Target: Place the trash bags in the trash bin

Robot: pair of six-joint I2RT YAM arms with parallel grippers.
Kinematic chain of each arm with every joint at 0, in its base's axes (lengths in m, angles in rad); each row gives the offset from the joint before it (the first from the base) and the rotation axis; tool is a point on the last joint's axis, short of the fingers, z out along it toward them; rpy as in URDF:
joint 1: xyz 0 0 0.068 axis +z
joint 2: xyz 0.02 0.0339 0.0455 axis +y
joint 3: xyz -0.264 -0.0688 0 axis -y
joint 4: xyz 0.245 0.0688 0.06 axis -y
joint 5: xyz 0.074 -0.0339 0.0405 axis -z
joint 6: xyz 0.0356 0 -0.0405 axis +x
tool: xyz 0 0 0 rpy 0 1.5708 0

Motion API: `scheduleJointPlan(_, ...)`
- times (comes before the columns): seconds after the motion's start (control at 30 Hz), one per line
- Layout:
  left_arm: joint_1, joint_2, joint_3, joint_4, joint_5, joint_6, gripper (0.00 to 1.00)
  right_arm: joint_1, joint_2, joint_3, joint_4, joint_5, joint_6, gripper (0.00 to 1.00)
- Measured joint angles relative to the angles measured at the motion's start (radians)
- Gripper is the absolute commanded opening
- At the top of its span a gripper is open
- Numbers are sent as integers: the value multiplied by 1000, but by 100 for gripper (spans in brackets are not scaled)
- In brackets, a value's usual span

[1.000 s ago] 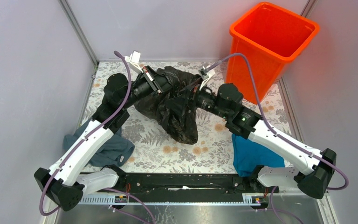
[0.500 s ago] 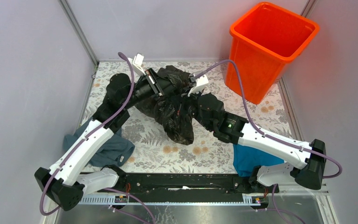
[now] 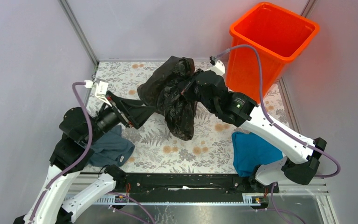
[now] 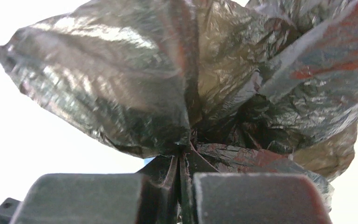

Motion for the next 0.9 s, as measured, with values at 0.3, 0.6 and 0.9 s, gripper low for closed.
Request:
scheduleJointPlan(0.3, -47, 212, 15, 32, 63, 12, 99, 0, 38, 23, -83, -122, 285, 0)
scheduleJointPlan(0.6, -260, 312, 20, 9, -171, 50, 87, 0, 73, 32, -85, -200, 420, 0)
scheduleJointPlan(0.9, -285, 320, 2, 4, -361, 15, 83, 8, 79, 35, -73, -197, 510, 0)
